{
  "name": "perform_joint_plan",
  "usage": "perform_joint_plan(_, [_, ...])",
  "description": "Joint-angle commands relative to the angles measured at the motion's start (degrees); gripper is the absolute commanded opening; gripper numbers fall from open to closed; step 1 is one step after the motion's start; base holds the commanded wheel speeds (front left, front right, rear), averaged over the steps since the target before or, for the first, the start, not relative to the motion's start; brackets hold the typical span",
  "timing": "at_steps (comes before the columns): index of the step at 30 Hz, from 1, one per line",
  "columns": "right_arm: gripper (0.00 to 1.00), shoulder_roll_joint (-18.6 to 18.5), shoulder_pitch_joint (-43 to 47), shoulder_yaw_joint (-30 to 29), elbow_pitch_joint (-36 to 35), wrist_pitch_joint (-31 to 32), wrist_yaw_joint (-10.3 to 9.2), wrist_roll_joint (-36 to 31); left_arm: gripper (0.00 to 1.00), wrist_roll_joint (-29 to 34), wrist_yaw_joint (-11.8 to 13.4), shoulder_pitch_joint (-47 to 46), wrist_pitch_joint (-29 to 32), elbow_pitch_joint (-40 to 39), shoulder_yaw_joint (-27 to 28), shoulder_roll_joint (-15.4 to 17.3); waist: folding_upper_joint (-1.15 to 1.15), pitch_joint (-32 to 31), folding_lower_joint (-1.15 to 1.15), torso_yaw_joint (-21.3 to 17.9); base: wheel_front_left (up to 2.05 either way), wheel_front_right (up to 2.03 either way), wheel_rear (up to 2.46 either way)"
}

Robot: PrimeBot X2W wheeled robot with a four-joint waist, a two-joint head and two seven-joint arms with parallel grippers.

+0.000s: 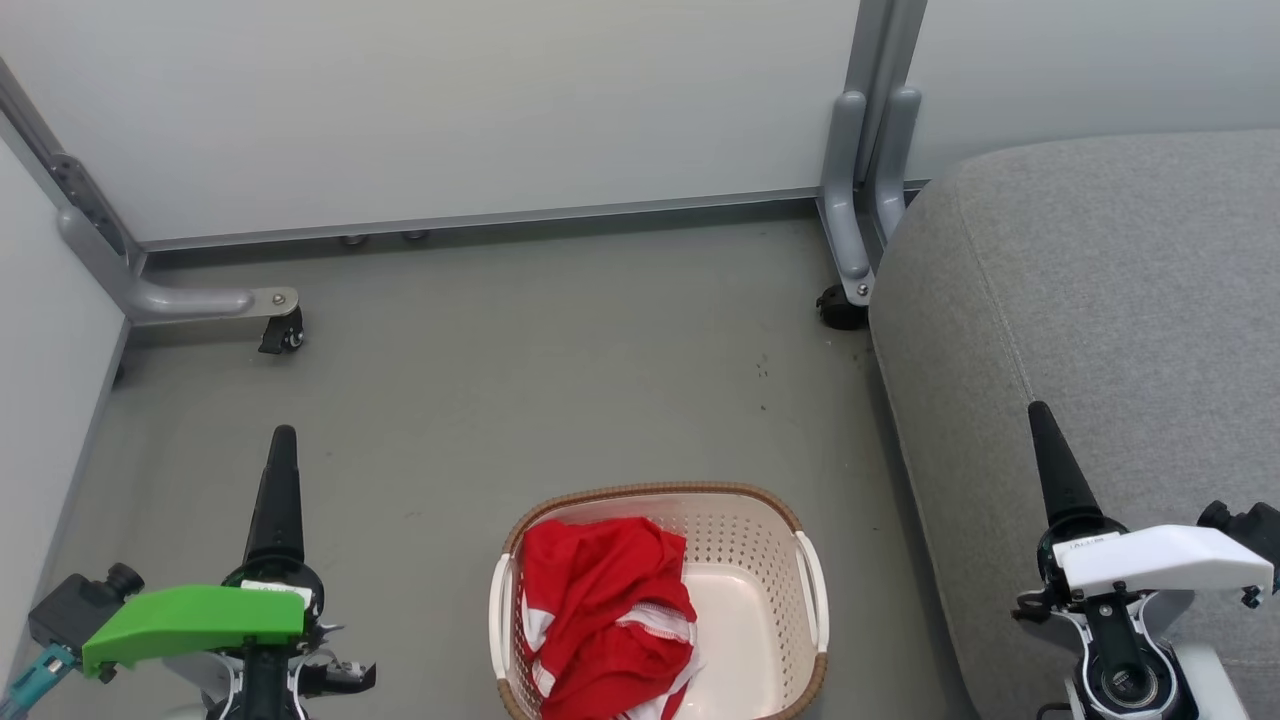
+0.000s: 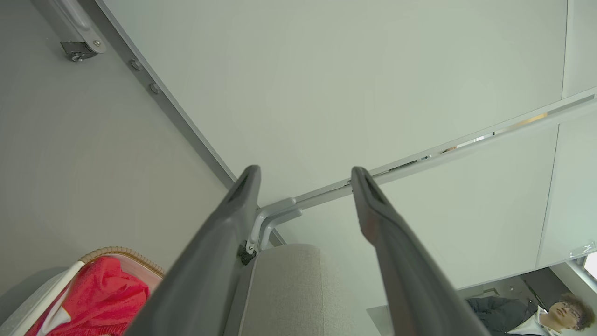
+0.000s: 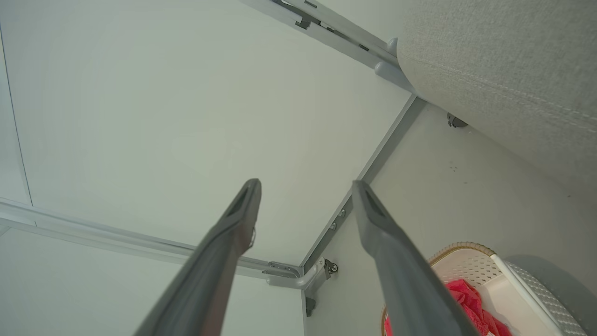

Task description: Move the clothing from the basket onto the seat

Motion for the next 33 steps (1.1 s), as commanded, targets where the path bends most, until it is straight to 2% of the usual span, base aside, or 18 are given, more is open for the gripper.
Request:
perform_joint_plan(1, [1.00, -0.32, -0.71, 0.30, -1.47, -0.67, 0.02, -3.21, 1.00, 2.64, 0.00, -1.40, -0.72, -1.35, -0.29, 0.28, 0.00, 0.01, 0.00, 0.01, 0.00, 0.00, 0.00])
perform_joint_plan(9, [1.00, -0.38, -0.45, 1.43, -2.78, -2.72, 0.03, -14.48, 1.00, 13.33, 0.31, -1.18, -2.78, -1.81, -1.54, 0.32, 0.00, 0.08, 0.00, 0.03, 0.00, 0.00, 0.00])
perform_joint_plan(33, [1.00, -0.47, 0.70, 2.15, -2.51, -6.93, 0.03, -33.80, 1.00, 33.24, 2.95, -0.40, -6.99, -1.74, -4.66, 0.42, 0.00, 0.13, 0.00, 0.11, 0.00, 0.00, 0.00])
